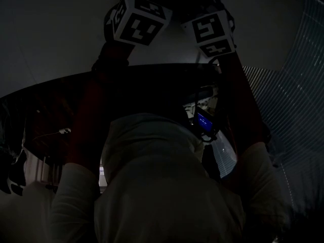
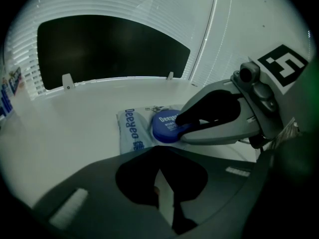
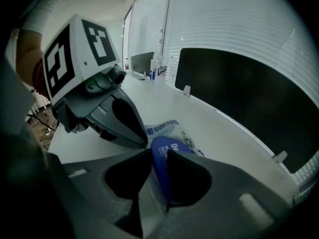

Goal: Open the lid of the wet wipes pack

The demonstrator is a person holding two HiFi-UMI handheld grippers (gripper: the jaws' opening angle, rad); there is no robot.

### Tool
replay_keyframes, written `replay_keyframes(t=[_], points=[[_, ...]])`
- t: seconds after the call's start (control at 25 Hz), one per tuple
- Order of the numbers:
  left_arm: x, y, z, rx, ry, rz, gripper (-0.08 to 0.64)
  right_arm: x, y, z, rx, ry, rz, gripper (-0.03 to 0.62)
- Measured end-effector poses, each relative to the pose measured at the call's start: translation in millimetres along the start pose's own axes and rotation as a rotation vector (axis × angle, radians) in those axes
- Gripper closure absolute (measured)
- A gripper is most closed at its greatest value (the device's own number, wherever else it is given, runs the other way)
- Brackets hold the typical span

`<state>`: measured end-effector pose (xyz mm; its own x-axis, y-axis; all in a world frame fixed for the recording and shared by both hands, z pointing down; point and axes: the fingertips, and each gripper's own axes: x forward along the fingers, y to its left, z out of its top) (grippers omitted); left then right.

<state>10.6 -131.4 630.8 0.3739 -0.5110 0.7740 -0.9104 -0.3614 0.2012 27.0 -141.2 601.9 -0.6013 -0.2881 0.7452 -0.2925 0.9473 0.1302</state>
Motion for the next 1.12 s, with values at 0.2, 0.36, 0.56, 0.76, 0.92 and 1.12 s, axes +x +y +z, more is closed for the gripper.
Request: replay_keyframes(t=[0.2, 0.36, 0.56, 0.76, 0.92, 1.12], points=[[0, -1, -1, -0.001, 0.002, -0.018, 0.558, -9, -8, 19, -0.019, -0.047, -0.04, 0.495], [1, -3, -3, -0.014, -0.003, -0.041, 0.558, -21, -22, 42, -0.096, -0.081, -0.101, 0.495], [-2, -2, 13, -0.022, -0.05, -0.069, 0.558, -26, -44, 61, -0.15, -0.096, -0.159, 0.508], [-2, -3, 3, -0.036, -0.021, -0.078, 0.558, -20, -62, 72, -0.19, -0.091, -0.191, 0.512], [-4, 0, -4, -0.04, 0.007, -0.074, 0.558, -7, -75, 70, -0.202, -0.068, -0.192, 0.512], [-4, 0, -4, -0.045, 0.002, -0.084, 0.558, 9, -89, 64, -0.217, -0.042, -0.198, 0.512]])
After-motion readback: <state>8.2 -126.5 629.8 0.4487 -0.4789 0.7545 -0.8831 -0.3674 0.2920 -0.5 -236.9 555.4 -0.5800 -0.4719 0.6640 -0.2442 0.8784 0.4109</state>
